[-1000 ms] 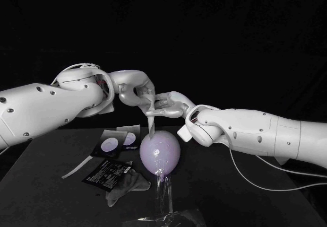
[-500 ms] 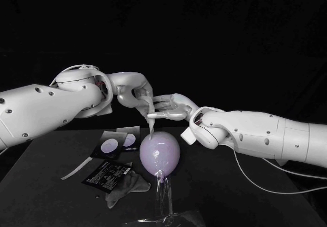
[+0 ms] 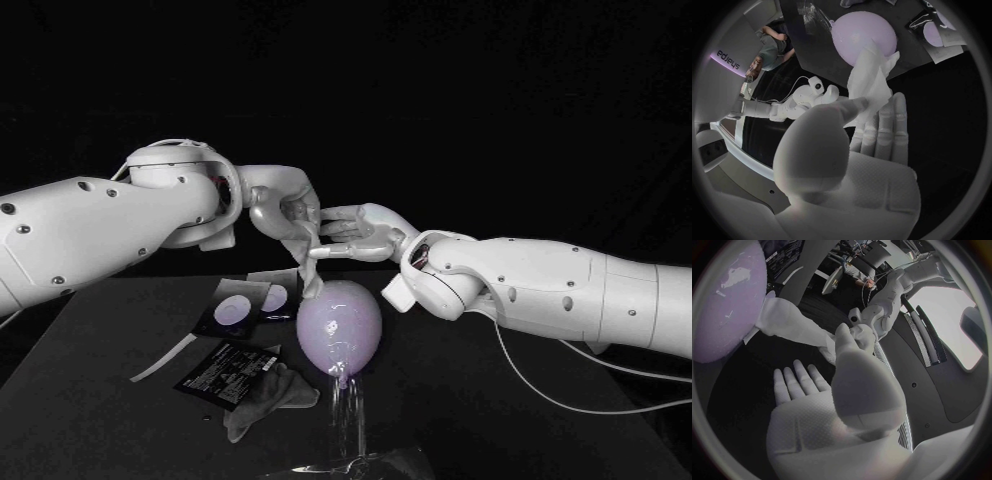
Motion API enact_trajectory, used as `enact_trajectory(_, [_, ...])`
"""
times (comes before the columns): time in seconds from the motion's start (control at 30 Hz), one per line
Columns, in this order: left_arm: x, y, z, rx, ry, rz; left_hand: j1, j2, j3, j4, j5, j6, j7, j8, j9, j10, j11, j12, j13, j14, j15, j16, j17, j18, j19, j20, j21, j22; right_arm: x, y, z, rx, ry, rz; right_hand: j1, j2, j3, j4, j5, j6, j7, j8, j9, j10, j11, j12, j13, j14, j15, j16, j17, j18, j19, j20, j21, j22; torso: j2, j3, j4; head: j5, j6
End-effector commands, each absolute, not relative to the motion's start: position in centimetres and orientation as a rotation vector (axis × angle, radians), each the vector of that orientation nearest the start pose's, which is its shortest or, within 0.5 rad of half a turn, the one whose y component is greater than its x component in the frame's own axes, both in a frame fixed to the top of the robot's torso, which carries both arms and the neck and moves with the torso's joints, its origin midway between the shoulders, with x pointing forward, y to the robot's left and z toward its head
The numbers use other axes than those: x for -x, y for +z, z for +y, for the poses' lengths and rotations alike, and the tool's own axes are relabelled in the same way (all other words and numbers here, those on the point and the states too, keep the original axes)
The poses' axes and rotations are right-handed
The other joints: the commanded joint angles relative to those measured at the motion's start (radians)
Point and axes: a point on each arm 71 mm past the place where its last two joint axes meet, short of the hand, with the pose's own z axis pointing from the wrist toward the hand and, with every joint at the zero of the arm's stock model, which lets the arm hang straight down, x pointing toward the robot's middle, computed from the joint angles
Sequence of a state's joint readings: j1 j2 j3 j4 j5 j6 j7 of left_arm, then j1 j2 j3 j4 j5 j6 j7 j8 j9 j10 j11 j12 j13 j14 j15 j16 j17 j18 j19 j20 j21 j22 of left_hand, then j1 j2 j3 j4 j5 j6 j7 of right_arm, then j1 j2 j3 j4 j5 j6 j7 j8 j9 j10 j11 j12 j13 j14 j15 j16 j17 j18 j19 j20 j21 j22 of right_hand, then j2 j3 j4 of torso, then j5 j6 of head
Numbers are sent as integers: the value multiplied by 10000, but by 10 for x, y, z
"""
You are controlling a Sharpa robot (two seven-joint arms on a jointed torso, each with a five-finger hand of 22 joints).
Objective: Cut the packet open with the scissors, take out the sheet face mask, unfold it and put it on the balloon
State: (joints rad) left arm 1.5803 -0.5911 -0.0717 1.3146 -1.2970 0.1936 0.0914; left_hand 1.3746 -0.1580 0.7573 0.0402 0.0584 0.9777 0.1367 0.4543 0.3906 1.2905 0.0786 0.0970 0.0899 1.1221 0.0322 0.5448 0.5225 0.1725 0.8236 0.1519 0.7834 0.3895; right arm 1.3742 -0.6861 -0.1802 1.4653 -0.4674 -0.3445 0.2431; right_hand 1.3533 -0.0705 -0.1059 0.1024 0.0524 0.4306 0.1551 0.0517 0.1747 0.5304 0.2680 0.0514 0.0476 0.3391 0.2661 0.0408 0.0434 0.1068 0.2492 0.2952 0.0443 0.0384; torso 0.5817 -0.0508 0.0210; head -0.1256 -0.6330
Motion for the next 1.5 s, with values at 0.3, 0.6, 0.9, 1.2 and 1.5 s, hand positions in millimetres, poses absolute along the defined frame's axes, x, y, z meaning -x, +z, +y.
enact_trajectory(0.3, [-546, -33, 117, -4867, -7509, 18685, -466, -64, 371, -8, 198, 94, -72, 124, 480, 165, -62, 134, 77, 64, -86, 226, 84, 113, 188, -19, 30, -59, -503, -147, -128, -4708, 13908, 16573, 232, 160, -60, 148, -13, 223, 1463, 45, 56, 288, 10, -11, 21, 265, -28, 29, 28, -164, -46, -12, -38, -1, 6, -5, -2, 28, 23])
enact_trajectory(0.6, [-556, -36, 148, -3426, -6065, 21937, -879, -94, 652, -100, 667, 96, -113, 209, 800, 241, -98, 219, 166, 82, -118, 446, 164, 103, 286, -62, 84, -83, -515, -147, -148, -5115, 13459, 16070, 245, 141, -137, 206, -17, 225, 1460, 43, 47, 323, 6, -17, 20, 259, -32, 23, 26, -157, -75, -11, -35, -3, 4, -3, 0, 104, 38])
enact_trajectory(0.9, [-561, -39, 187, -1338, -6076, 25091, -1188, 65, 859, -133, 700, 40, -129, 255, 1043, 263, -118, 274, 229, 87, -128, 627, 229, 112, 339, -72, 76, -127, -525, -146, -176, -5589, 13192, 15491, 449, 251, -213, 289, -5, 252, 1459, 38, 39, 307, 11, -30, 13, 151, -8, -12, 6, -201, -473, -6, -120, -65, 2, 0, -2, 193, 68])
enact_trajectory(1.2, [-564, -42, 208, 265, -7138, 25913, -1886, 295, 1206, 21, 643, 41, -191, 351, 1432, 349, -159, 397, 346, 92, -176, 925, 334, 106, 459, -44, -52, -272, -523, -144, -179, -5393, 13304, 15238, 932, 751, -311, 113, -3, 2184, 1386, 575, 610, 1768, -110, 139, 114, 1314, -157, 232, 168, -49, -205, -4, 7, 7, -10, 1, 11, 377, 77])
enact_trajectory(1.5, [-570, -42, 222, 4404, -9245, 24109, -2394, 327, 1567, -60, 643, 140, -297, 481, 1828, 504, -264, 544, 481, 194, -268, 1184, 409, 118, 774, -117, -196, -453, -517, -142, -169, -4500, 13313, 15094, 1172, 1101, -622, -172, -6, 2422, 1365, 619, 585, 2974, -216, 113, 133, 3035, -350, 602, 388, 155, 106, -4, 162, 69, 9, -10, 13, 457, 116])
